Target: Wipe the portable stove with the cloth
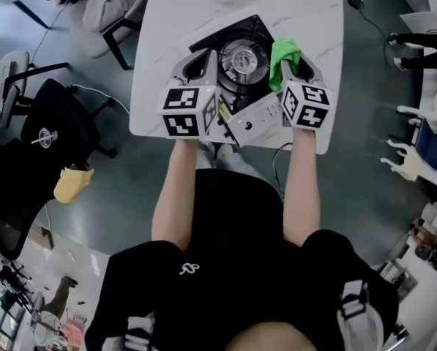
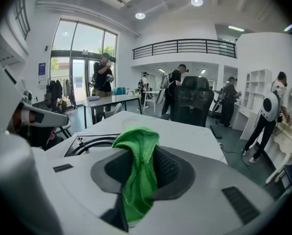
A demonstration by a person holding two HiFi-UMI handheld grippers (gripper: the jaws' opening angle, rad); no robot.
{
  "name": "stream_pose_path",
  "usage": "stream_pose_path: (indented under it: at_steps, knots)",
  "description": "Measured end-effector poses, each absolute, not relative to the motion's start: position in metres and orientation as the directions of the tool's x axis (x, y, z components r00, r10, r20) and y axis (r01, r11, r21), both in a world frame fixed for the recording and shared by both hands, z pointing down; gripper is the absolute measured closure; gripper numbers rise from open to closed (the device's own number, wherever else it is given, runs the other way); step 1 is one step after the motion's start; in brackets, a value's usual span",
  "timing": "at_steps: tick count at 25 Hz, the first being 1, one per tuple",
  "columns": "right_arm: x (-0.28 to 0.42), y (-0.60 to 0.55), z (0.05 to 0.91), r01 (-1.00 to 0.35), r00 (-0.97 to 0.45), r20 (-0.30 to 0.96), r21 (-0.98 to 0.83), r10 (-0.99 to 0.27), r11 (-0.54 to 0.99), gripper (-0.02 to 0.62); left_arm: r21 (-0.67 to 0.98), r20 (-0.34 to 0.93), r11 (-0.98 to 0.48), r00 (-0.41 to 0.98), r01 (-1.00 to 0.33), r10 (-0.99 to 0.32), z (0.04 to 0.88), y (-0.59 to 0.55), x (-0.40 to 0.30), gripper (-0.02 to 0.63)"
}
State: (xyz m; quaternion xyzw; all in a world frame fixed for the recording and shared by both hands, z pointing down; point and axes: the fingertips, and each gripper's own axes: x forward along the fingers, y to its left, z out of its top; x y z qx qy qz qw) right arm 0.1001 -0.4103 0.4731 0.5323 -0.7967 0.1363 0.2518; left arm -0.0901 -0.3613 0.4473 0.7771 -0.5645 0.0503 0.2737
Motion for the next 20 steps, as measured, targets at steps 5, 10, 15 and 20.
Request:
stream_pose_path:
  at_steps: [5, 10, 15, 20]
  knots:
    - [0.089, -0.432, 0.473, -0.923, -0.301, 0.551, 0.037, -0.778, 0.383, 0.499, 0.389, 0.364, -0.220, 0.369, -0.895, -0.855, 0.441, -0.382, -0.111, 0.607]
    - [0.077, -0.447, 0.482, -0.933, -0.281, 0.573, 0.027, -0.770, 0.360, 0.499, 0.410, 0.365, -0.188, 0.350, -0.892, -0.863, 0.443, -0.397, -0.141, 0.606]
    - [0.061, -0.471, 0.488, -0.928, -0.282, 0.589, 0.033, -0.757, 0.371, 0.499, 0.423, 0.387, -0.191, 0.367, -0.886, -0.846, 0.456, -0.408, -0.150, 0.606]
    - [0.038, -0.495, 0.476, -0.916, -0.301, 0.573, 0.047, -0.762, 0.398, 0.499, 0.431, 0.407, -0.185, 0.374, -0.883, -0.834, 0.466, -0.415, -0.159, 0.607]
